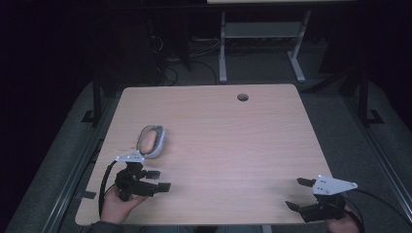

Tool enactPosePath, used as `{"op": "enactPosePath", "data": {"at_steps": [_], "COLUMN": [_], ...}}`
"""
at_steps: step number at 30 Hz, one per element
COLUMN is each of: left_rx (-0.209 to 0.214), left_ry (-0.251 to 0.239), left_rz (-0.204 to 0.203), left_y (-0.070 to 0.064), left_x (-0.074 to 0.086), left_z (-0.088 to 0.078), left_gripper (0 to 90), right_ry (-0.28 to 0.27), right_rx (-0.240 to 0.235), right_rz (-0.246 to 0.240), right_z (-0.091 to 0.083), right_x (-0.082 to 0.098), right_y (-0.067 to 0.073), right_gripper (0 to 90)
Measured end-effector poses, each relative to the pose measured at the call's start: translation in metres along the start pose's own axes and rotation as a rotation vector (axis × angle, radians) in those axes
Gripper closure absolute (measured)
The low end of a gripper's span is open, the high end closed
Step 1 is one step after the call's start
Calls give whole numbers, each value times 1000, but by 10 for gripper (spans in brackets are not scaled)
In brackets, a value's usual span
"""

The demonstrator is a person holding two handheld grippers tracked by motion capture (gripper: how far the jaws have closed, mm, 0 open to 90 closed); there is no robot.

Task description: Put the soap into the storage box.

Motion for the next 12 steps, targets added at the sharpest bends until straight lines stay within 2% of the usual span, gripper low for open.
{"op": "enactPosePath", "data": {"at_steps": [6,10,12], "left_rx": [-13,-8,0], "left_ry": [-9,-6,-5], "left_rz": [-5,-5,-7], "left_y": [4,5,4], "left_x": [10,14,16], "left_z": [0,0,1], "left_gripper": [230,230,230], "right_ry": [-4,-14,-20], "right_rx": [-4,-5,-9], "right_rz": [0,6,-6], "right_z": [0,-1,-1], "right_x": [0,0,-1], "right_y": [0,0,0], "right_gripper": [138,138,138]}}
Point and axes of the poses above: each handheld gripper's, and its own axes: z roughly forward along the jaws, x roughly out of its underside, y roughly to its left, the point moved 1 cm from there along z, roughly forward along the jaws, and after that the axes turned 13 degrees about -z, right-handed, at the moved point
